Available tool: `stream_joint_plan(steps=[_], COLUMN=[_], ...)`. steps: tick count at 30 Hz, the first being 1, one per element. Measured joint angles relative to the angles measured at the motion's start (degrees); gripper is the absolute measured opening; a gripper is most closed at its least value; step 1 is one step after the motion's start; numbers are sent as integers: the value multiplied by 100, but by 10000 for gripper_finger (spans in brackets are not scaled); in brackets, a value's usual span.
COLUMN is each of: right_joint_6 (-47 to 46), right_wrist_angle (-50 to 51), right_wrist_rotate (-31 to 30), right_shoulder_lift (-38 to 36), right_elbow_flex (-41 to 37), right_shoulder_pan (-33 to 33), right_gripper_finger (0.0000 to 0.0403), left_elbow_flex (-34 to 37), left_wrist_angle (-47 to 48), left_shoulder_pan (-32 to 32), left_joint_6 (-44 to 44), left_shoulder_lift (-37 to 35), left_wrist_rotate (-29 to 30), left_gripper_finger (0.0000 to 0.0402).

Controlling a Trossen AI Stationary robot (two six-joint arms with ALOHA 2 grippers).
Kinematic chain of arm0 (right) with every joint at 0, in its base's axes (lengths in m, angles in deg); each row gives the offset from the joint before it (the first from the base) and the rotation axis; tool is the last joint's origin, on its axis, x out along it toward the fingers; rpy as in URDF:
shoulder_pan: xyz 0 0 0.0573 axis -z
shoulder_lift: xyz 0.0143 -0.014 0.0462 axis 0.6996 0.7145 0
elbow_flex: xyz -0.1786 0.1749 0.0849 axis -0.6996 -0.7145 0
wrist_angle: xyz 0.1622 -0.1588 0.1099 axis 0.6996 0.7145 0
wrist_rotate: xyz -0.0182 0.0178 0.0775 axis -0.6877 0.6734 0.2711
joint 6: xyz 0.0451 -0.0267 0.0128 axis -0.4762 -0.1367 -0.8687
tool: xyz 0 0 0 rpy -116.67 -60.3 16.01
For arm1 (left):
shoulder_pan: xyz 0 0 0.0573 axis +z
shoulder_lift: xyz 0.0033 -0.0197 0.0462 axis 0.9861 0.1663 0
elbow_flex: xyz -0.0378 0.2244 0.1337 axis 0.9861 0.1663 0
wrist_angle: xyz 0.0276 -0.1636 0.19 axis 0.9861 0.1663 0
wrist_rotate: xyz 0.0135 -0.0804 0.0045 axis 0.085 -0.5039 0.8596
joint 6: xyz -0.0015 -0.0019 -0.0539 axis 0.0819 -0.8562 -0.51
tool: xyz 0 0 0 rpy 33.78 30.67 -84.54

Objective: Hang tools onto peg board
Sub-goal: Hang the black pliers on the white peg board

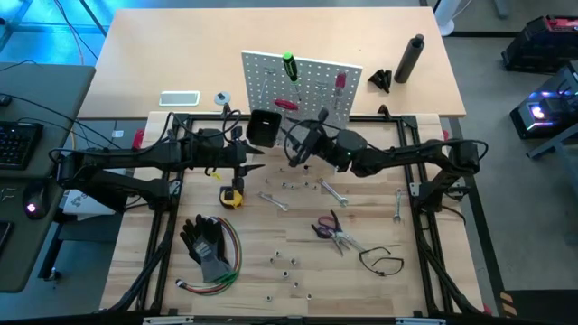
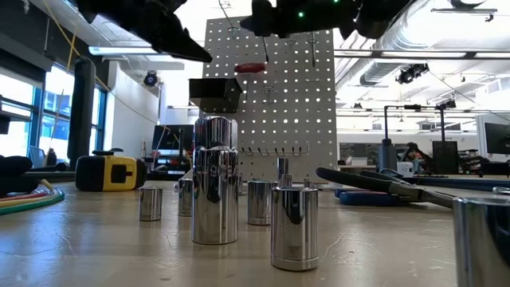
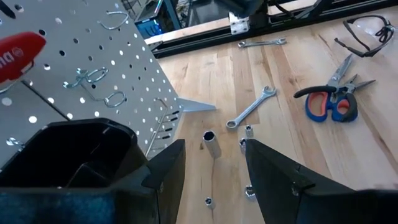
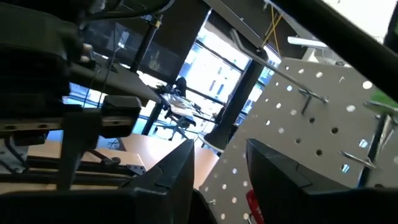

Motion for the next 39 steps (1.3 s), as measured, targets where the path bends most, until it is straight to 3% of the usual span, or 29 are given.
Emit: stream_joint_plan(steps=[6, 13, 17, 22, 27, 30, 39], right_joint_6=[150, -102, -608, -1695, -2867, -3440, -4954], right_wrist_angle=[254, 1584, 2667, 4193, 5482, 6003, 7719], right_wrist_rotate=[-38, -27, 140, 909, 1936, 2146, 1270], right_shoulder_lift=[-87, -424, -596, -738, -748, -748, -752], right_elbow_flex=[3, 7, 9, 9, 9, 7, -78], right_shoulder_pan=[-344, -762, -1002, -1256, -1580, -1812, -2334], right_gripper_finger=[140, 140, 140, 140, 140, 140, 140], left_elbow_flex=[0, 0, 0, 0, 0, 0, 0], left_wrist_angle=[334, 953, 1107, 1099, 720, 355, -1337], left_shoulder_pan=[-151, -408, -640, -977, -1322, -1516, -1973], left_joint_6=[-2, -185, -441, -722, -946, -1005, -1251], left_shoulder_lift=[0, 2, 2, 52, 378, 758, 2401], left_wrist_rotate=[-243, -844, -894, -892, -890, -887, -887], left_gripper_finger=[163, 163, 163, 163, 163, 163, 163])
